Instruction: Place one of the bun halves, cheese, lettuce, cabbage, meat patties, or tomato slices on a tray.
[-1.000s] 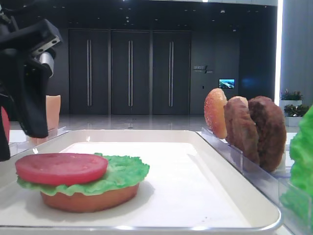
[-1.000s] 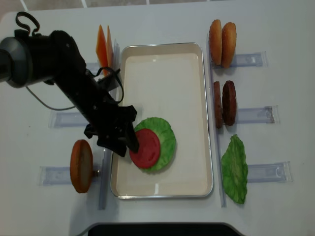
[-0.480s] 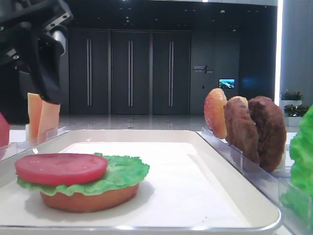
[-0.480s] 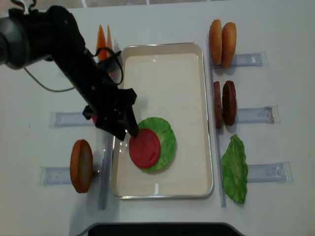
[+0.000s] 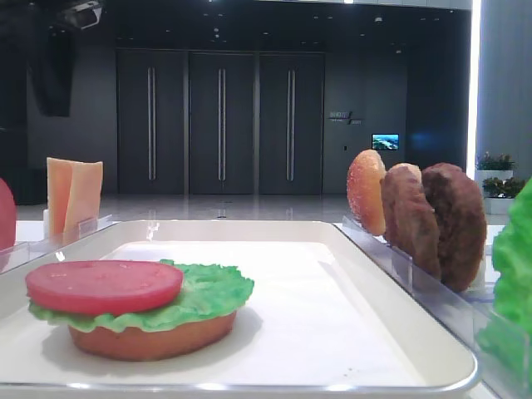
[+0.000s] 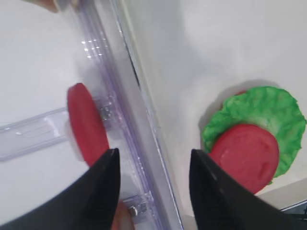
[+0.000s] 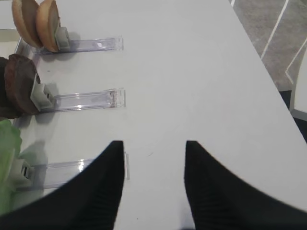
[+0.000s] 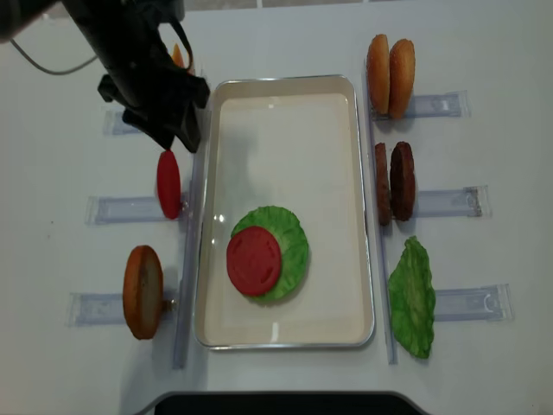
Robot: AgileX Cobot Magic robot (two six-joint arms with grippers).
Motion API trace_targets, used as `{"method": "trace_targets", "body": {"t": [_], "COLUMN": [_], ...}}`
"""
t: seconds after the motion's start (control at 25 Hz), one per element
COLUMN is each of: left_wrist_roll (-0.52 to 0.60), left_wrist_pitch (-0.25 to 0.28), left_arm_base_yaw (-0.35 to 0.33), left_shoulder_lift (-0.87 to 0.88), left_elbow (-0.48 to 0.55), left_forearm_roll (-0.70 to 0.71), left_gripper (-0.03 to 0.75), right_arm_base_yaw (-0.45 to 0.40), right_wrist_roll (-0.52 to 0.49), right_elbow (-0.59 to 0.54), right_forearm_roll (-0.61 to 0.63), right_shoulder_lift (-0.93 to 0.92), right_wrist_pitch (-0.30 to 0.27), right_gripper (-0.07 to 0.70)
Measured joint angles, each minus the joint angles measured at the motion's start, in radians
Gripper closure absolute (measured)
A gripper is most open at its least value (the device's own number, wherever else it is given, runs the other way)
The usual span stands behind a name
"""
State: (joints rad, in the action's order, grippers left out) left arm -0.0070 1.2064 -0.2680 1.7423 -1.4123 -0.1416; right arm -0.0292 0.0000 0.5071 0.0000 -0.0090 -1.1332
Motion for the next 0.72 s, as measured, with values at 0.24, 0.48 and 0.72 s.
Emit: {"method": "trace_targets", "body": {"t": [0.24,0.48,0.72], "left_wrist_roll": [0.020,0.021,0.021], "left_wrist_pitch": [0.007,0.009,0.012], "left_arm_base_yaw": [0.150,0.269,0.291], "left_shoulder_lift": [-0.033,-0.094,-0.192], "left_elbow": [-0.002,-0.002,0.020], "left_forearm_roll": [0.047,0.159,0.187], "left_gripper": [0.356,0.360,0.360], "right_arm_base_yaw": [0.000,0.000,0.000], "right_wrist_roll": [0.000,0.000,0.000], "right_elbow": [0.000,0.000,0.000], "right_forearm_roll": [0.000,0.000,0.000], "right_shoulder_lift": [0.000,0.000,0.000], "right_wrist_pitch": [0.000,0.000,0.000], "right_gripper": [0.342,0.342,0.342]}}
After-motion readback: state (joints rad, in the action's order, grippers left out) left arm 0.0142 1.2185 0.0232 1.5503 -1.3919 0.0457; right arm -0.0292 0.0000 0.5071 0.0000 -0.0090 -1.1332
